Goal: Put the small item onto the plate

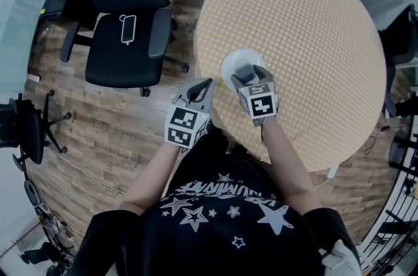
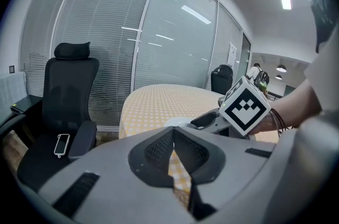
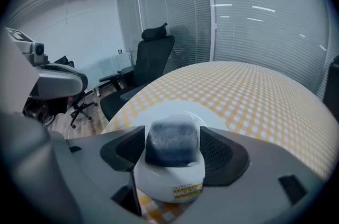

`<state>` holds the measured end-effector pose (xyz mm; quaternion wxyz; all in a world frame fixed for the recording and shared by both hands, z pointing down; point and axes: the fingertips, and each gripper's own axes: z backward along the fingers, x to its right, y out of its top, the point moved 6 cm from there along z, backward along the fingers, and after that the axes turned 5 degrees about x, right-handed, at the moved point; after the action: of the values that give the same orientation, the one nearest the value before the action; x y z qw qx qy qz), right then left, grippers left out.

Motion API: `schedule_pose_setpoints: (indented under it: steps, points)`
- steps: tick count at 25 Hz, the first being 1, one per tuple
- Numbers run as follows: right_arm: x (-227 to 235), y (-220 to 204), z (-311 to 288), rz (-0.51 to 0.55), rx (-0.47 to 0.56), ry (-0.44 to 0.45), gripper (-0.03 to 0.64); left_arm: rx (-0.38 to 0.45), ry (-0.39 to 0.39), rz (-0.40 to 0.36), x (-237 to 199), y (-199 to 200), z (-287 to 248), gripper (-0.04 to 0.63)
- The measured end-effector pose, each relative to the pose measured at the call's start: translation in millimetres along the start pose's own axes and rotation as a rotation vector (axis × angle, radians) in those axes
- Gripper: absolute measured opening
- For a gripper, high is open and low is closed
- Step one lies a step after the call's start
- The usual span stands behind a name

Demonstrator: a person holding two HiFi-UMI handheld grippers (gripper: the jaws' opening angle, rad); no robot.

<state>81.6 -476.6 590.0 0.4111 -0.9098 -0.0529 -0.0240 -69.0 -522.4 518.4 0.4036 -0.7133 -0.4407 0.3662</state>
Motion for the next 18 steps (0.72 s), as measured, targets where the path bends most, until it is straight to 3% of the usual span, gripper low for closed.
schedule_pose_setpoints:
  steps: [11, 18]
  points:
    - [1, 16, 32, 0.031, 0.104, -0.016, 0.305, 0.034, 0.045, 0.001, 5, 6, 9, 0.008]
    - [4, 26, 69, 0.048, 0.178, 0.048, 0.305, 0.079, 0.093, 0.015, 32, 17, 11, 0.008]
